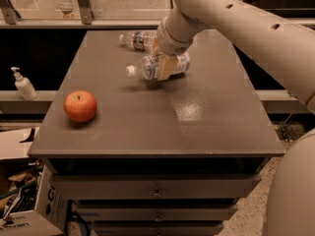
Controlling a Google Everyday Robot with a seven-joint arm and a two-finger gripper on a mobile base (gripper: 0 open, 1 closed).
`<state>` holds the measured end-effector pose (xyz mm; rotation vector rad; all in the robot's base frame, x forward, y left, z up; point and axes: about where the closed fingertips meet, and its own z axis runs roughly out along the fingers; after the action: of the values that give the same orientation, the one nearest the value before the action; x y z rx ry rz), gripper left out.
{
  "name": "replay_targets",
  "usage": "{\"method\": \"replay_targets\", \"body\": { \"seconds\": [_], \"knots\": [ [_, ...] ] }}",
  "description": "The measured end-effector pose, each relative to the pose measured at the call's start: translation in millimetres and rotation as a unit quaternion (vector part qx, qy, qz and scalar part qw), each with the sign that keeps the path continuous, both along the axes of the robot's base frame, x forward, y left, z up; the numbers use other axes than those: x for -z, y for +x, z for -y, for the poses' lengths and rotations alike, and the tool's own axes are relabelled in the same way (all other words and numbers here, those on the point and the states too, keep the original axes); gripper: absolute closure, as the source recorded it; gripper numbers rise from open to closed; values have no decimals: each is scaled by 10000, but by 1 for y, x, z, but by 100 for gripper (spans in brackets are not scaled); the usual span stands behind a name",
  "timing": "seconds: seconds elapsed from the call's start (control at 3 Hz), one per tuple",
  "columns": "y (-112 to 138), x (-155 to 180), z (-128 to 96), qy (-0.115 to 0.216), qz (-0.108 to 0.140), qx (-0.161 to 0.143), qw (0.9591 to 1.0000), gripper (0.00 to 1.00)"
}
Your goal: Knock blue plastic bottle over
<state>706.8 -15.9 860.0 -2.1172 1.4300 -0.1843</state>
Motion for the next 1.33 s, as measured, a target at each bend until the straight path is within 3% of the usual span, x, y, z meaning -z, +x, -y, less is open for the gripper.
{"method": "replay_targets", "body": {
  "seconds": [0.67,1.33],
  "knots": [
    [-4,3,4,-462,-345,-582,9966,59],
    [-6,7,8,-619,-493,-792,9937,14]
  ]
}}
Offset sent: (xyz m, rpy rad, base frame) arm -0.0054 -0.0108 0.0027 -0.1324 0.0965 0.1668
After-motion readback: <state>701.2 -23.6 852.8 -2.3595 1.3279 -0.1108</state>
